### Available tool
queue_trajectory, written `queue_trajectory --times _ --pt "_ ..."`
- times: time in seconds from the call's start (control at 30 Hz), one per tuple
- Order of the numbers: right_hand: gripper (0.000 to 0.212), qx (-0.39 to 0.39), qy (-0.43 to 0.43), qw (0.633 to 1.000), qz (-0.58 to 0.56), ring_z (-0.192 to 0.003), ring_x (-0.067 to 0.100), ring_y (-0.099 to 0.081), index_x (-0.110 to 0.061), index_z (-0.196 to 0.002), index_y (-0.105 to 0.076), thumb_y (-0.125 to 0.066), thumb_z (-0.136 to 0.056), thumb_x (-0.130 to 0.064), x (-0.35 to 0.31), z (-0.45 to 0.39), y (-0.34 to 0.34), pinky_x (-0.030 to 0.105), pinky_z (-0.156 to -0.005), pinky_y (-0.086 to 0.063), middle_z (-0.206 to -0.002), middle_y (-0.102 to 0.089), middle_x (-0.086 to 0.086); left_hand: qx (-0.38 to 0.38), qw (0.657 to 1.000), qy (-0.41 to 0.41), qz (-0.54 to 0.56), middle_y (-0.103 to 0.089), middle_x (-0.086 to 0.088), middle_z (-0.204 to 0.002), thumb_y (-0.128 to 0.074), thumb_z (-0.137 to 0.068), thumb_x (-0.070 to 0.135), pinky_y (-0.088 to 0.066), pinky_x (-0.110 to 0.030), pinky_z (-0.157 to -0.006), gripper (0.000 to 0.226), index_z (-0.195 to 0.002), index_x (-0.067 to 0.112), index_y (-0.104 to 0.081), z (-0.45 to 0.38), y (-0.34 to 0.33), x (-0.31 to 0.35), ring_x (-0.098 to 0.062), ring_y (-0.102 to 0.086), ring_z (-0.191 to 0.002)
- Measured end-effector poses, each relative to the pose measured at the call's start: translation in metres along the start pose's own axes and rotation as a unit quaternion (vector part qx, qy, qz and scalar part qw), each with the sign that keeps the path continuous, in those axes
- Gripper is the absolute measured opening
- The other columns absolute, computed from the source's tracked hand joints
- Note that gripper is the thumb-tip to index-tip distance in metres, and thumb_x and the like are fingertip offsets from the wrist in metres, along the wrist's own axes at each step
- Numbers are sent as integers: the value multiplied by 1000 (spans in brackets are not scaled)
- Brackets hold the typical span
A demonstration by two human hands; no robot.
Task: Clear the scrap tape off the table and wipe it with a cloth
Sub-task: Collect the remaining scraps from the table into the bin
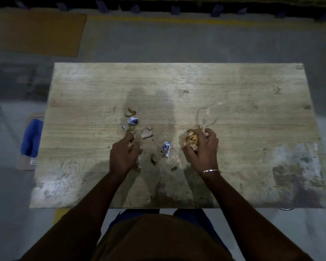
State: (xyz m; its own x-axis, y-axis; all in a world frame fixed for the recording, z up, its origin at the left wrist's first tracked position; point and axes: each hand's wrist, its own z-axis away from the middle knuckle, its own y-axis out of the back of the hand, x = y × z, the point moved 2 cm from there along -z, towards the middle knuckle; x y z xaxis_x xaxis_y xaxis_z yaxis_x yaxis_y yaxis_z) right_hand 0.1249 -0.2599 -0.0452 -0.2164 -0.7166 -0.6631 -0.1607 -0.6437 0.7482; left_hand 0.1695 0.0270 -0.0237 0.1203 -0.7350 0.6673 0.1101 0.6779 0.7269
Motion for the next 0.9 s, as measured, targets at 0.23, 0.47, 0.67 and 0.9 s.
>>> queue_trajectory --times 0.23,0.47,0.67,0.9 --pt "70 -43 62 985 154 -115 36 -51 -29 -143 -48 -76 -81 -46 7 -5 -24 50 -85 -52 -140 -50 9 -48 989 31 -138 -74 -13 -106 -62 -93 38 -53 -44 -75 48 -139 37 -51 -19 6 7 -42 -70 -98" --pt "44 -48 -63 997 21 -88 38 -63 -18 -114 -56 -74 -77 -33 -4 -36 -9 36 -67 -43 -100 -64 12 -169 955 4 -244 -66 -20 -126 -60 -93 42 -54 -48 -90 73 -160 38 -31 -41 -4 1 -44 -65 -115" --pt "41 -35 -28 992 -122 -82 21 -65 -22 -106 -56 -81 -74 -32 -42 -3 -13 32 -66 -47 -91 -68 -1 -139 970 -39 -197 -70 -9 -128 -65 -88 55 -55 -46 -86 65 -148 43 -42 -37 -6 -8 -40 -67 -114" --pt "68 -129 10 984 119 -104 34 -59 -28 -140 -46 -79 -80 -35 -63 23 -68 42 -68 -57 -126 -44 9 -148 959 -41 -239 -69 -3 -117 -67 -83 65 -43 -36 -73 55 -130 42 -49 -37 -11 2 -33 -67 -111"
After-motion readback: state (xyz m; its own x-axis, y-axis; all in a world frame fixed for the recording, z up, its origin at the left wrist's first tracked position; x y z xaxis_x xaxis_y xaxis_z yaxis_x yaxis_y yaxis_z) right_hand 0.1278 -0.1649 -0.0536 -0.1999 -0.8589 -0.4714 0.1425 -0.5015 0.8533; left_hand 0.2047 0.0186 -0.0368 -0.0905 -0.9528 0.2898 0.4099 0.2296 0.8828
